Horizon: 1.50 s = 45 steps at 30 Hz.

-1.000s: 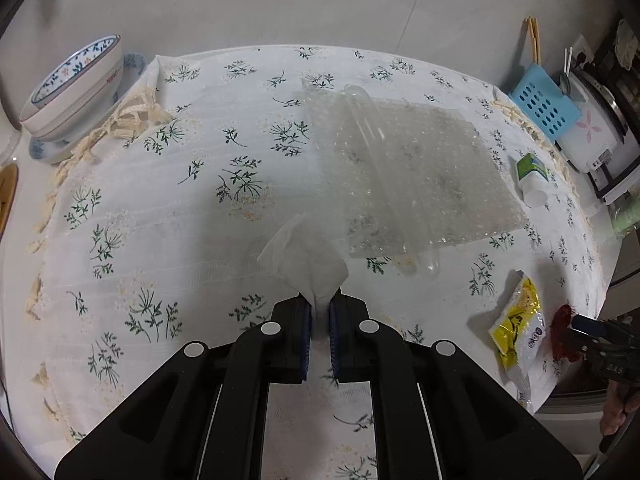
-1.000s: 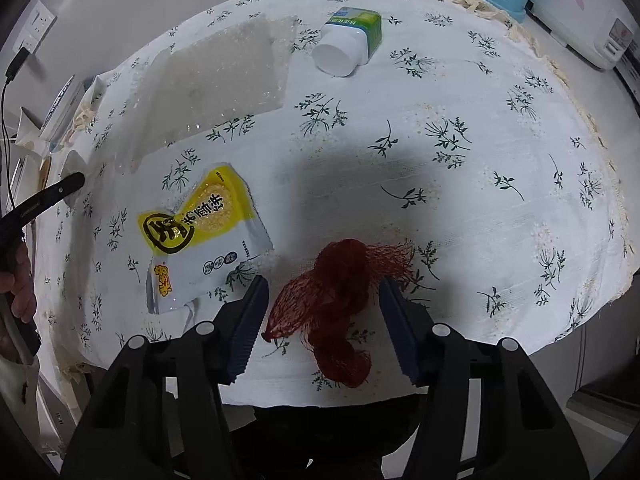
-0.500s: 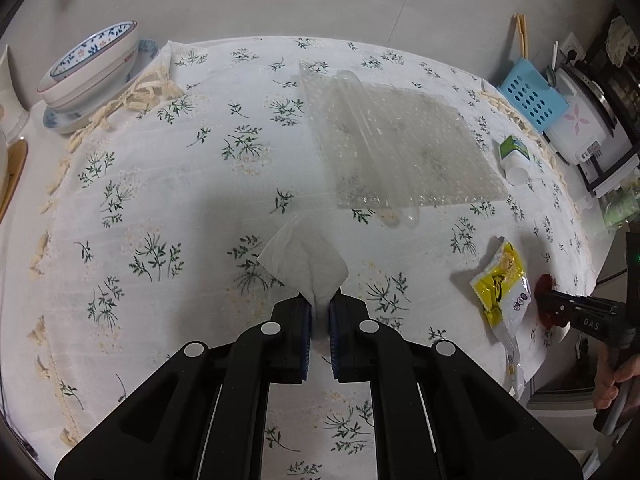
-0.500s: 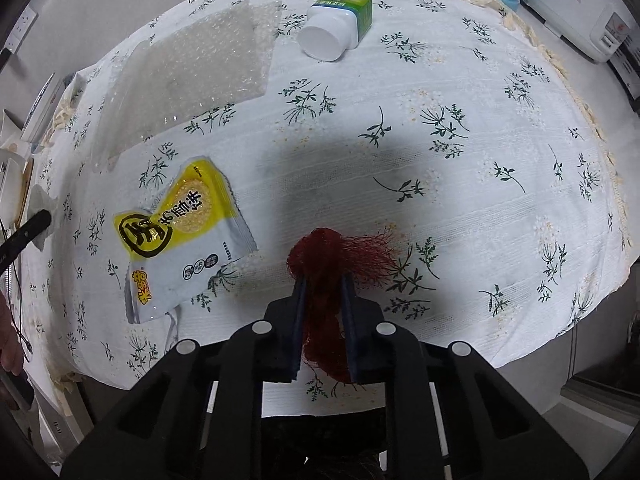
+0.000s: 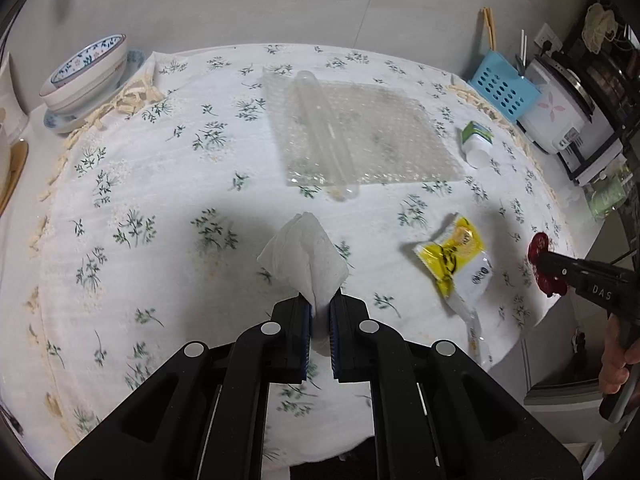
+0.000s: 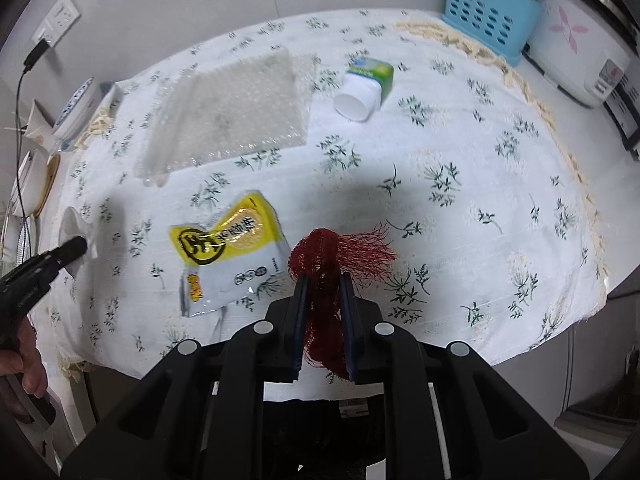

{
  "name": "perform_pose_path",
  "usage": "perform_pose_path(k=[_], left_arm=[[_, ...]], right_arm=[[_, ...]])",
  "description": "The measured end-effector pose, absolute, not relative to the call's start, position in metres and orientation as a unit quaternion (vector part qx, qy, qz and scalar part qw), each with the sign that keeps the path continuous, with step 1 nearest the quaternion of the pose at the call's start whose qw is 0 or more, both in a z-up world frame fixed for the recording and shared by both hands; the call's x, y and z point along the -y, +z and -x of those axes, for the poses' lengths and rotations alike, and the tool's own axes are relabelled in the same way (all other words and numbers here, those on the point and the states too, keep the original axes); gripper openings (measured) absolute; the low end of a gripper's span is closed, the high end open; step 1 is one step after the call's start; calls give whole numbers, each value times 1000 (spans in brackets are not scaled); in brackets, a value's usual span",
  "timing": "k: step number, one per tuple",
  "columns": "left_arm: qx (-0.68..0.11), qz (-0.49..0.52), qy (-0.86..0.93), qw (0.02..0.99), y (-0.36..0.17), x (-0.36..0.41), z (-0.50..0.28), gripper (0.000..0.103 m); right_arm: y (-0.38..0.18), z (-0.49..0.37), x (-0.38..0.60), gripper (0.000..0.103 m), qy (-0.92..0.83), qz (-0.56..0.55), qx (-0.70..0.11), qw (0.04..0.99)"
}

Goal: Collect trash
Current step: 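Carry the white tissue and red mesh net over the black trash bin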

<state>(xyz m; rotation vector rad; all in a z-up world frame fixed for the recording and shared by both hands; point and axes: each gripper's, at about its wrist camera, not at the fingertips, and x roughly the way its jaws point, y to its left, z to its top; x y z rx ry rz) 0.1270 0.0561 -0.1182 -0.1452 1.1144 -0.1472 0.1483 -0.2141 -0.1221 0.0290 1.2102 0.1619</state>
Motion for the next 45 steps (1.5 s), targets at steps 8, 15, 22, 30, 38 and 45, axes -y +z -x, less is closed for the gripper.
perform_pose_path(k=[8, 15, 22, 30, 38, 45], left_arm=[[-523, 77, -70, 846, -104, -26, -102, 7], [-524, 90, -65, 844, -100, -2, -80, 7], [-529, 95, -65, 841, -102, 21, -60, 7], [-529, 92, -59, 841, -104, 42, -43, 7], [-531, 96, -54, 840, -109, 57, -26, 7], [-530, 94, -53, 841, -110, 67, -7, 7]], right_arm=[[-98, -124, 215, 15, 110, 8, -540, 834], [-90, -103, 225, 15, 129, 15, -530, 838], [-88, -86, 235, 15, 146, 22, -523, 840], [-92, -72, 248, 15, 156, 26, -523, 838], [-97, -56, 255, 15, 165, 38, -520, 837], [-103, -41, 260, 15, 170, 39, -521, 835]])
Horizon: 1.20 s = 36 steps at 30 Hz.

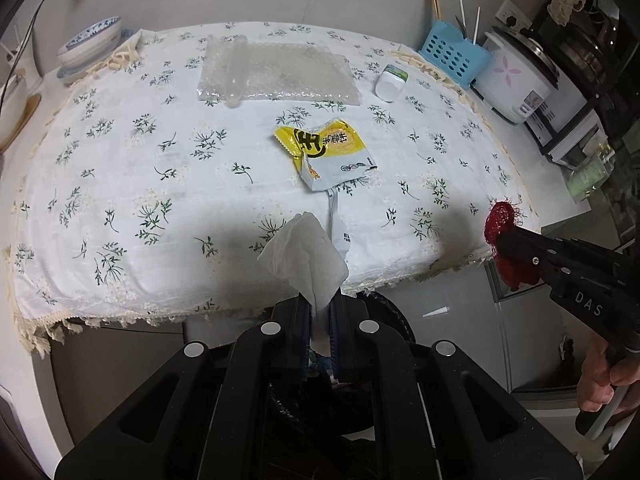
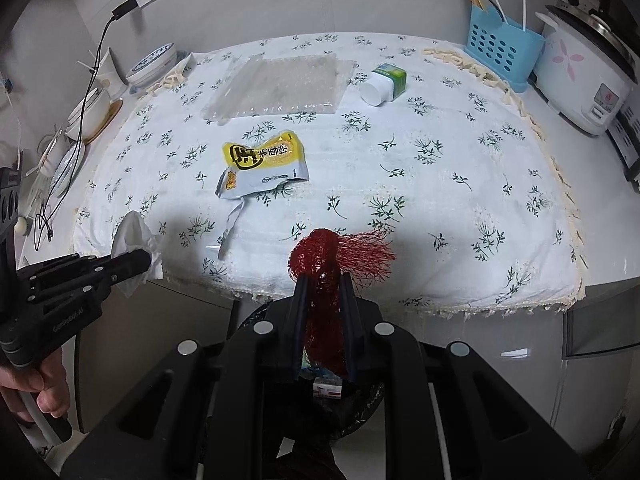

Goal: Collect trash
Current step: 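Carry the white tissue and red mesh net over the black trash bin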

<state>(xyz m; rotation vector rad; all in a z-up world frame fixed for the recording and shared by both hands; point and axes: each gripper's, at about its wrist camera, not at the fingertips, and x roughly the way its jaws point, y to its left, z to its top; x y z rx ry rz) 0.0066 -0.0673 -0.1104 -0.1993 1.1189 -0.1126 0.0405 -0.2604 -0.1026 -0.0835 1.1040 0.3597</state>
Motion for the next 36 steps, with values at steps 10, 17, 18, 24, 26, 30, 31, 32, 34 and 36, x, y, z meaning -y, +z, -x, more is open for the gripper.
perform_pose_path(k=[10, 17, 18, 24, 26, 30, 31, 32, 34, 36], left_arm=[[-521, 96, -60, 846, -118, 81, 24, 7], [-540, 87, -70, 834, -142, 95, 43, 7], [-542, 85, -72, 833, -145, 97, 45, 7], [-559, 84, -71, 822, -174, 103, 57, 7], [-564, 82, -71, 818, -185, 104, 60, 7], [-575, 77, -68, 812, -204, 107, 64, 7], [-578, 77, -68, 810, -210, 108, 64, 7], [-580, 75, -68, 808, -214, 109, 65, 7], [-584, 72, -69, 805, -222, 111, 66, 7], [-589, 67, -69, 802, -230, 113, 67, 7]], right_arm=[[-115, -18, 272, 15, 167, 36, -530, 831], [-131, -1, 287, 15, 152, 24, -543, 826], [-136, 2, 289, 15, 151, 25, -546, 824], [-158, 17, 300, 15, 142, 27, -557, 818], [-166, 20, 303, 15, 139, 28, -563, 815], [-188, 28, 308, 15, 141, 24, -572, 808], [-193, 30, 308, 15, 138, 26, -575, 806], [-197, 31, 309, 15, 138, 28, -577, 805], [-205, 34, 309, 15, 140, 29, -578, 803], [-212, 36, 309, 15, 143, 26, -581, 801]])
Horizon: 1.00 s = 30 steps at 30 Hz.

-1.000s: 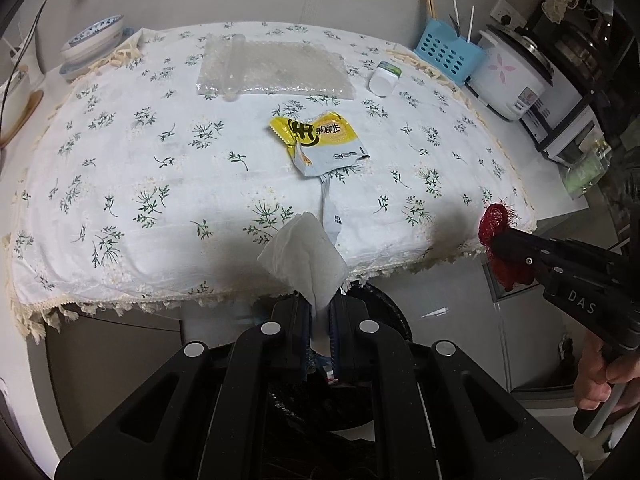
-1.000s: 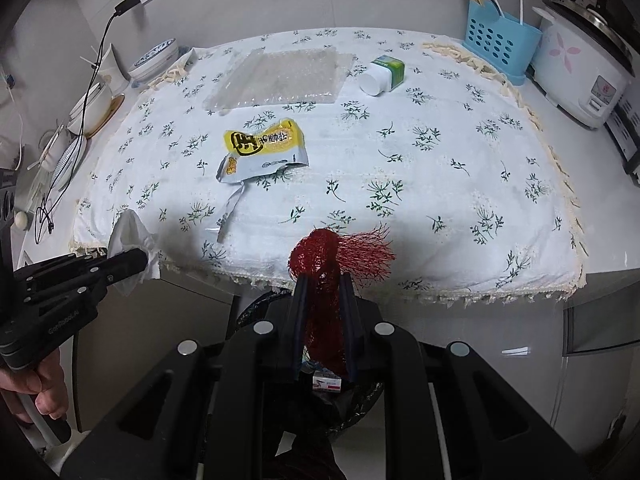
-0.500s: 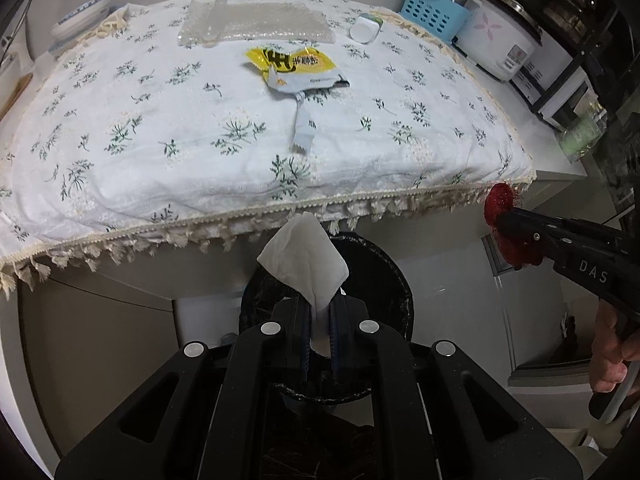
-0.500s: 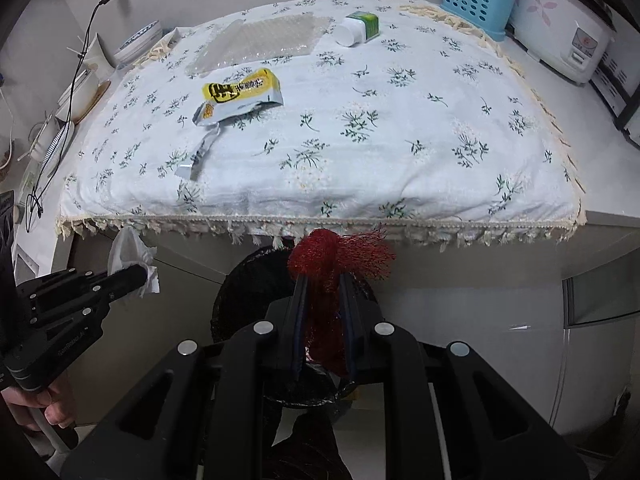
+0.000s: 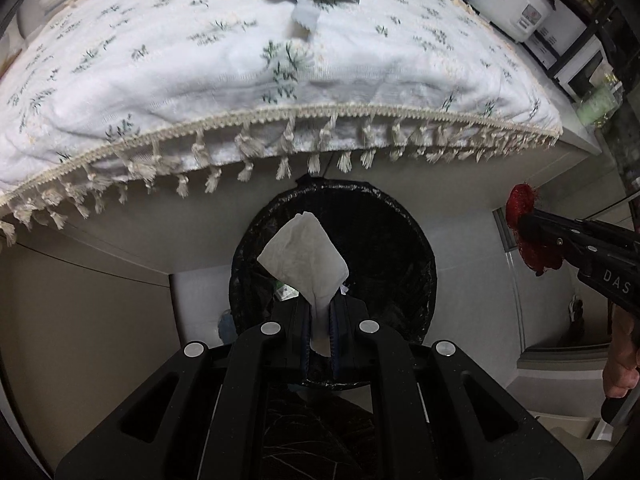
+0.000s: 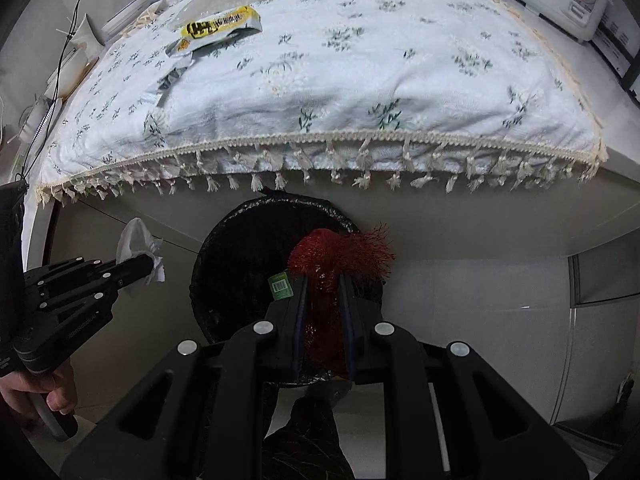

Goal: Collect trash
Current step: 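Carry the white tissue and red mesh net over the black trash bin, then open the left tool over the bin while the right tool releases the red net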

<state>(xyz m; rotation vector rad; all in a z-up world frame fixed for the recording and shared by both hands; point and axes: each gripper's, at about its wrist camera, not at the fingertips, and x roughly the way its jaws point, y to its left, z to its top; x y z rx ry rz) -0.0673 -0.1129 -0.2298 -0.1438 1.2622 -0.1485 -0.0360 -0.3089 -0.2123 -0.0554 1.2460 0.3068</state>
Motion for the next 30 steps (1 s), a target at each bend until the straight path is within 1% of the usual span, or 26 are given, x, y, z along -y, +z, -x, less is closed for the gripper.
perform_pose_path(k=[13, 22, 24, 25, 26, 27, 29, 30], left_arm=[[-615, 44, -86, 783, -277, 135, 60, 7], [-624, 27, -102, 774, -297, 164, 51, 8], [-623, 22, -106, 775, -297, 171, 52, 12], [-622, 22, -108, 775, -297, 174, 52, 16], [-620, 24, -109, 776, -296, 174, 53, 23], [-619, 26, -110, 777, -293, 174, 54, 28], [-613, 30, -105, 782, -290, 173, 56, 45], [-610, 33, -103, 785, -288, 173, 55, 49]], right_arm=[[-252, 43, 323, 15, 133, 16, -604, 786], [-251, 51, 345, 15, 113, 12, -609, 785], [-249, 54, 349, 15, 111, 8, -608, 786], [-248, 55, 349, 15, 111, 7, -609, 786], [-247, 56, 350, 15, 110, 7, -609, 786], [-247, 56, 351, 15, 111, 7, -610, 785], [-247, 56, 351, 15, 111, 7, -611, 784], [-248, 56, 351, 15, 111, 6, -612, 783]])
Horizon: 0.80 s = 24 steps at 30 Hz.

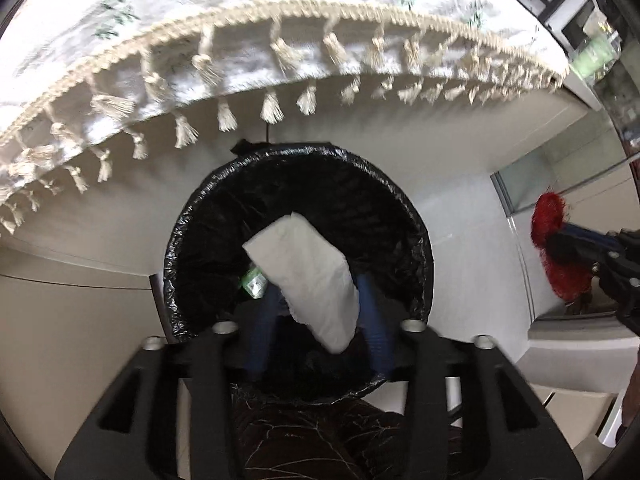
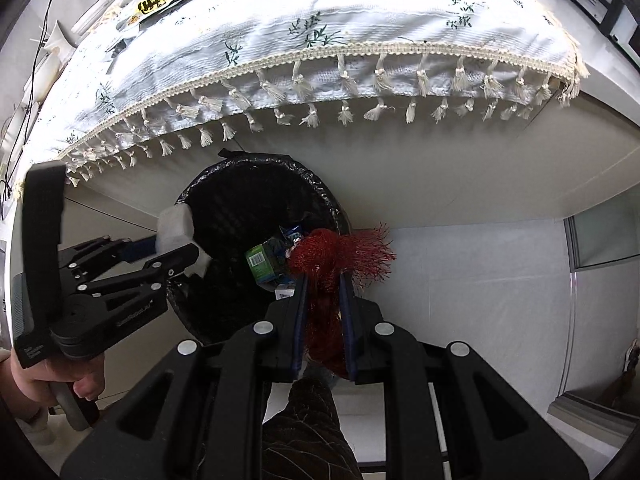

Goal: Collect trash
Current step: 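Open the left tool over the bin while the right tool releases the red net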

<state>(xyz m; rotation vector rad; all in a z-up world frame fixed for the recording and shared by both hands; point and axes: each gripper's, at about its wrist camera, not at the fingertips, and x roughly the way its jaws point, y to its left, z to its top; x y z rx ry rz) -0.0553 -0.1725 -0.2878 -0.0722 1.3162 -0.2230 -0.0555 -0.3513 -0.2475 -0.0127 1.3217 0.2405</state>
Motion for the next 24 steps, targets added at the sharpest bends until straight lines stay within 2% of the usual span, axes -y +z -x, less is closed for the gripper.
perform_pose_path(k=[1, 3, 5, 11, 24], left_arm=[[-607, 37, -101, 787, -286, 172, 56, 56], [-602, 43, -97, 791, -282, 167, 57, 60], [-598, 49, -90, 795, -278, 162, 57, 73], [-585, 73, -60, 805, -262, 140, 64, 94], [-577, 112, 0, 809, -257, 90, 73, 97]], right_arm=[[-248, 55, 351, 15, 112, 6, -613, 782], [-249, 55, 350, 15, 115, 7, -613, 782], [-251, 53, 346, 15, 118, 9, -613, 781], [-255, 45, 325, 15, 134, 21, -614, 777], [-268, 30, 263, 15, 170, 68, -616, 766]])
